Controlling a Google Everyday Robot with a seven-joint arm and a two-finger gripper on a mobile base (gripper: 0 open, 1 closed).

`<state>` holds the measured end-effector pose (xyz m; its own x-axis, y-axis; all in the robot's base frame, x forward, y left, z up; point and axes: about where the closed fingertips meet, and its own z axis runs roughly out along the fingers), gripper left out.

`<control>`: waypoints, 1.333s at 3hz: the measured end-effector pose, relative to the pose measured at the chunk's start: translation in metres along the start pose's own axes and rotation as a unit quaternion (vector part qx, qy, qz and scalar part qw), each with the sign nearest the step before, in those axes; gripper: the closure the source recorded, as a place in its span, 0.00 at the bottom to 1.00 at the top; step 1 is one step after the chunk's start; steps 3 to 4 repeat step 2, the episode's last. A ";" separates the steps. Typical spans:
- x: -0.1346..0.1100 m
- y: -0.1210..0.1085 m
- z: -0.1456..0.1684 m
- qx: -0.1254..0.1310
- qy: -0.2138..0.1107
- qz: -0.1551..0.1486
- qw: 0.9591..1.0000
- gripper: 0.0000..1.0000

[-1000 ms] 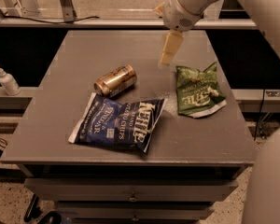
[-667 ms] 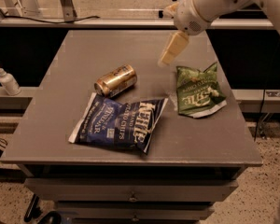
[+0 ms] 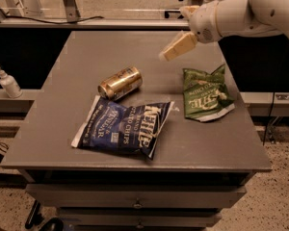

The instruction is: Knock orange can over

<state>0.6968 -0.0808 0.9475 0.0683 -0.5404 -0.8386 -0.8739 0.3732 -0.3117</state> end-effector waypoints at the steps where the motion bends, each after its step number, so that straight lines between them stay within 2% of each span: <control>1: 0.003 -0.019 -0.008 0.035 -0.047 0.010 0.998 0.00; 4: 0.003 -0.020 -0.009 0.037 -0.049 0.010 0.998 0.00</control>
Offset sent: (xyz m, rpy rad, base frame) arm 0.0099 -0.0113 0.0053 0.0732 -0.0415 -0.0290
